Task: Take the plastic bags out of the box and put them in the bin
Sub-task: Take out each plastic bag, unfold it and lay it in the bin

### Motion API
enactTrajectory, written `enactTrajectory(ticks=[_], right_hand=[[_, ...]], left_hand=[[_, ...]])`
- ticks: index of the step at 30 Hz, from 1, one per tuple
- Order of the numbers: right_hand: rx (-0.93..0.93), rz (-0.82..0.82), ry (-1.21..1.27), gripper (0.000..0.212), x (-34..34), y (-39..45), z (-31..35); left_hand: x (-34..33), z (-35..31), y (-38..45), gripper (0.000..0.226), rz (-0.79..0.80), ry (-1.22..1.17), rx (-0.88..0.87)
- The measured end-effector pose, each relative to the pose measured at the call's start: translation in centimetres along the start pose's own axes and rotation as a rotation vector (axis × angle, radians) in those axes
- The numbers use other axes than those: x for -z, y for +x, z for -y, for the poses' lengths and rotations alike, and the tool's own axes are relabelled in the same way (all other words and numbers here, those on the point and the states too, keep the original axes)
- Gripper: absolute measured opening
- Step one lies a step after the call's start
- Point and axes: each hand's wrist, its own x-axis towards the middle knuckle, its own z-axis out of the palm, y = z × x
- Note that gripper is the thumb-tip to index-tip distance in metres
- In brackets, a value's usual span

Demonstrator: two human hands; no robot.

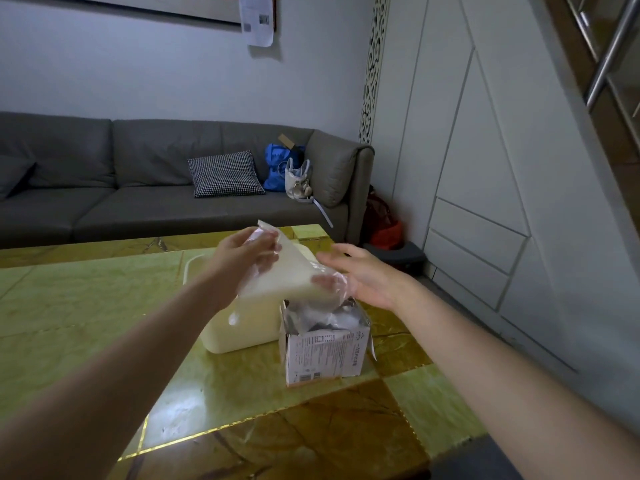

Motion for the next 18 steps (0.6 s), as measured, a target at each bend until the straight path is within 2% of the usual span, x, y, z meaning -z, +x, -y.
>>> enactTrajectory(ticks=[1,3,6,10,14,16,18], right_hand=[[-0.011,-0.031,0.044,0.067,-0.1,0.1,0.1],[0.042,-0.130,-0.059,0.049,-0.5,0.6,0.0],[0.213,-0.342,-0.128,0.033,-0.6,1.5,0.3],[0.439,-0.541,-0.183,0.025,0.2,2.1,1.5],[0.556,-0.520,-0.379,0.025,-0.3,3.3,2.4],[0.600,-0.499,-0.439,0.028,-1.5,4.3,2.6],[0.596,-0.494,-0.444,0.028,-2.9,5.5,2.3]], left_hand=[[0.0,-0.1,0.0,0.011,0.017,0.006,-0.004],[-0.1,-0.1,-0.1,0.013,-0.004,0.058,-0.020],[-0.1,0.2,0.0,0.012,-0.185,0.283,-0.055],[2.0,0.8,0.5,0.015,-0.382,0.250,-0.018],[4.2,0.0,1.5,0.024,-0.486,0.197,-0.039],[4.3,-1.0,2.0,0.026,-0.545,0.232,-0.177],[4.1,-2.1,2.4,0.026,-0.634,0.451,-0.361]])
